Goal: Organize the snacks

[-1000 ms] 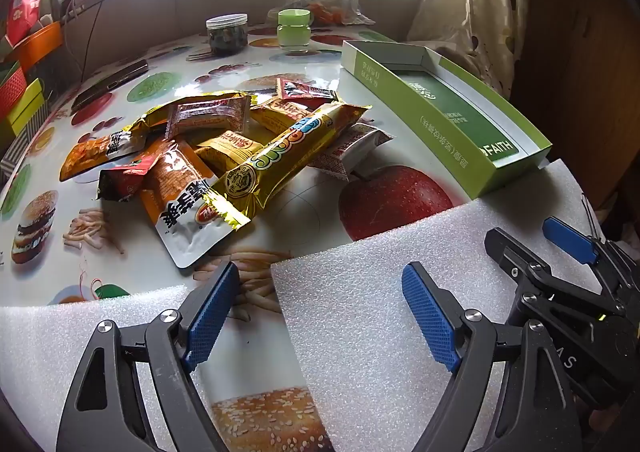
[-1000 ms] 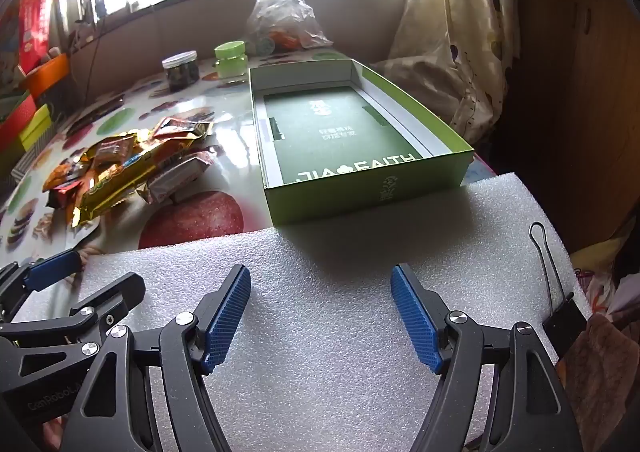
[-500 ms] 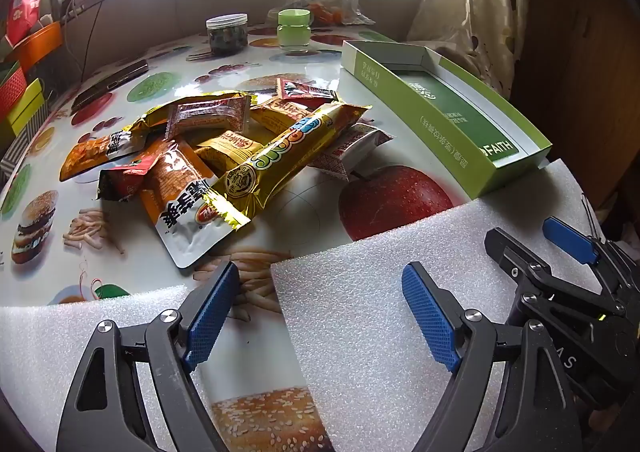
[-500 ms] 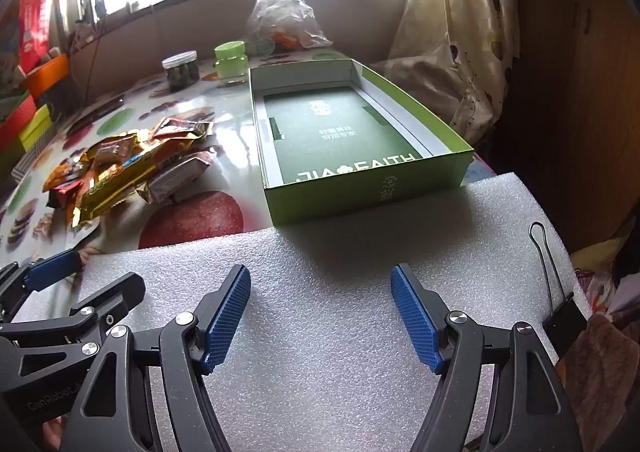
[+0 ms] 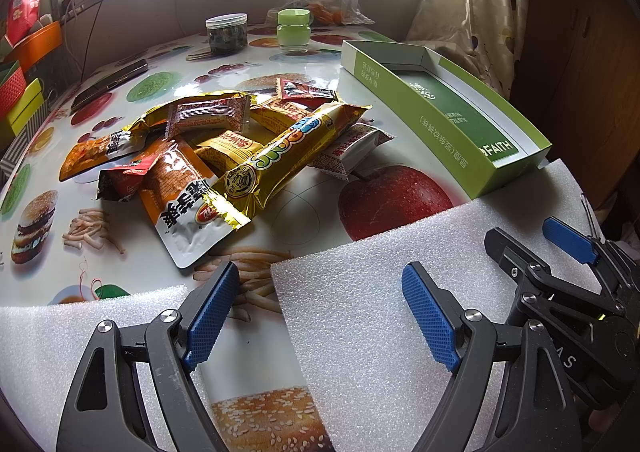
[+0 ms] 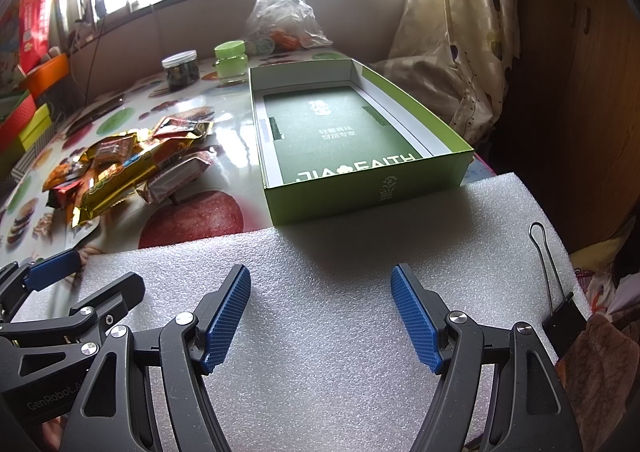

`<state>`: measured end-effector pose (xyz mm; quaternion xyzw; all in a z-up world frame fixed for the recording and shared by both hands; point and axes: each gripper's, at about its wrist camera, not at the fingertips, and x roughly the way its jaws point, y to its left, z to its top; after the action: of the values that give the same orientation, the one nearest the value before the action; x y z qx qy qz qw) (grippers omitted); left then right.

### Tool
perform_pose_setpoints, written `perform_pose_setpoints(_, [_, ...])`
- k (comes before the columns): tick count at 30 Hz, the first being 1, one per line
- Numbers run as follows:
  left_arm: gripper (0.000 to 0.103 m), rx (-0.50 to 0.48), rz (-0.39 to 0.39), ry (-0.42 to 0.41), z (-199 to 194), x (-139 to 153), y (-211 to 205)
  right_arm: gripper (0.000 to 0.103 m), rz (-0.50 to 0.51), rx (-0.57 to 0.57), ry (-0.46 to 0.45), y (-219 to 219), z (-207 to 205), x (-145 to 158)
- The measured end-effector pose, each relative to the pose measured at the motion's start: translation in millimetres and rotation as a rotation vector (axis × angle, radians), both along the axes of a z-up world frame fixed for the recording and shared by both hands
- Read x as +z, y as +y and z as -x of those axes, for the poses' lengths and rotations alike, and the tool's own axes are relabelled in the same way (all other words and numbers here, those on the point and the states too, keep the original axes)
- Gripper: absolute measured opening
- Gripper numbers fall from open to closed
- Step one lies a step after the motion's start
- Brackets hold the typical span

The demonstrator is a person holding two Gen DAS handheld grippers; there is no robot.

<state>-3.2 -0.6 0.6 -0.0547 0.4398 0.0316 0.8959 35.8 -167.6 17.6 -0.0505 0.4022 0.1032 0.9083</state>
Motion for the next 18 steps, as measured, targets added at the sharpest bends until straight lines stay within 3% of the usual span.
perform_pose_setpoints(13, [0.084,-0.023,0.051,0.048,-3,9,12,0.073,-0.004,0.003,0.017,-1,-3,6])
perform_pose_setpoints(18, [0.084,-0.002,0.028,0.011,-2,23,25,0.072,-0.016,0.021,-0.033,-2,3,21])
